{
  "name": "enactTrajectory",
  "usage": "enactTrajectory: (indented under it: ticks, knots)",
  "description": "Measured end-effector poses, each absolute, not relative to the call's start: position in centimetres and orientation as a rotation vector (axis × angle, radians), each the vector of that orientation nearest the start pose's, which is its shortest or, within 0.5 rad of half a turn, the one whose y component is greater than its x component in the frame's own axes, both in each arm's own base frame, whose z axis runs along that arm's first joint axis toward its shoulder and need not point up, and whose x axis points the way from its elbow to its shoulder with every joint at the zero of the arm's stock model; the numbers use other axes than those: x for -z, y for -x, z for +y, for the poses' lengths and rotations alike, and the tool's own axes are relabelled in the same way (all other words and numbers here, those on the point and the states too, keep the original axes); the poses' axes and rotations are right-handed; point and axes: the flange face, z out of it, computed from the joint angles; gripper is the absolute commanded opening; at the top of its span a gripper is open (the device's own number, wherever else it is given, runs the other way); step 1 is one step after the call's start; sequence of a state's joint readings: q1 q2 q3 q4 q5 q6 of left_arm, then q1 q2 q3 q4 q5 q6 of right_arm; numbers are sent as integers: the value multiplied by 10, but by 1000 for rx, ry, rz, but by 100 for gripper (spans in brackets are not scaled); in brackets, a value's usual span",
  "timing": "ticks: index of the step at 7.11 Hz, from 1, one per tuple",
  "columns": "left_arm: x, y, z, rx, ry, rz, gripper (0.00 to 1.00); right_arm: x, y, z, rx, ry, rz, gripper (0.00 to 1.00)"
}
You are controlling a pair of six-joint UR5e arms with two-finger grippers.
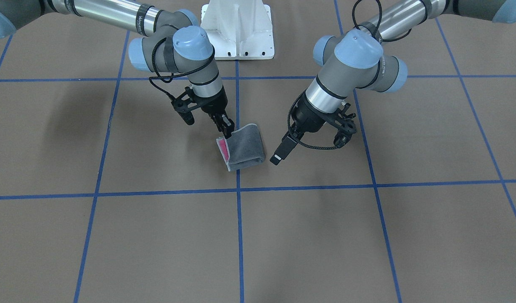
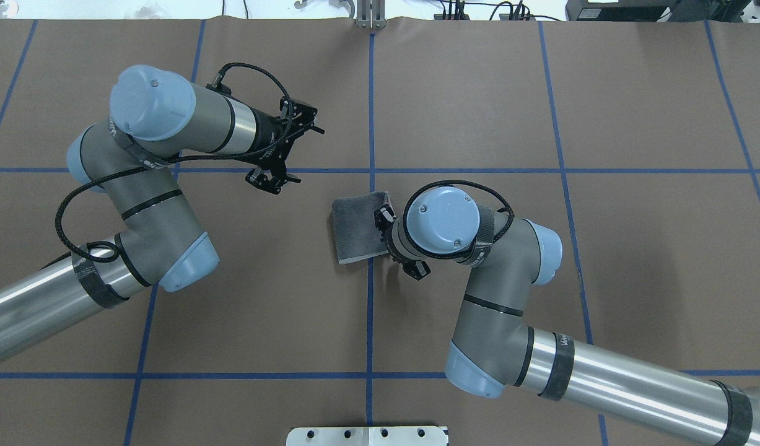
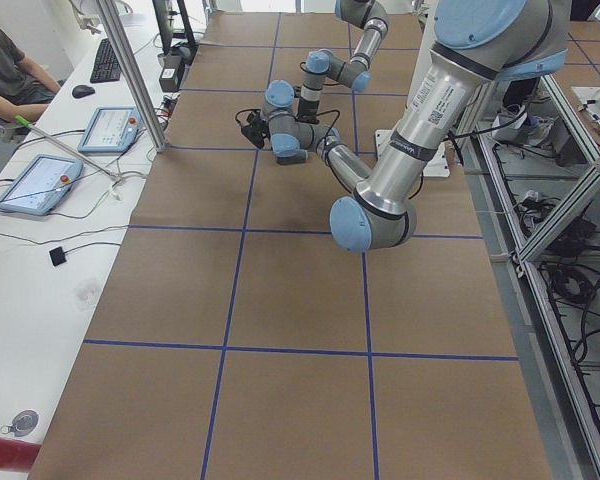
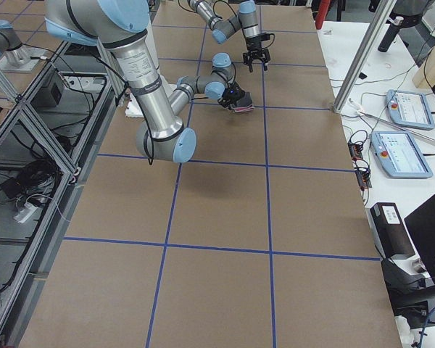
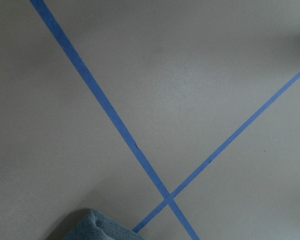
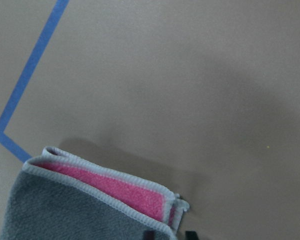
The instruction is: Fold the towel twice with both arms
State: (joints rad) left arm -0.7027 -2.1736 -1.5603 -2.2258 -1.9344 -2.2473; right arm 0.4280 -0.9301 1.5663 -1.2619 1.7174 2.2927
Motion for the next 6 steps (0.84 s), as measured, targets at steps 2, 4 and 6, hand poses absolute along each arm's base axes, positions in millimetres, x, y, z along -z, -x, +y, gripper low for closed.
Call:
enactTrajectory:
  ticks: [2,4,6]
  knots:
    - [-227,-459,-518,956,311,1295,100,-247,598,-401,-988,281,-953,53]
    - [-227,-459,-518,956,311,1296,100,-249,600,-400,-989,281,-948,9]
    - [-227,-459,-518,956,311,1296,100,-250,601,-399,-997,285,-946,0]
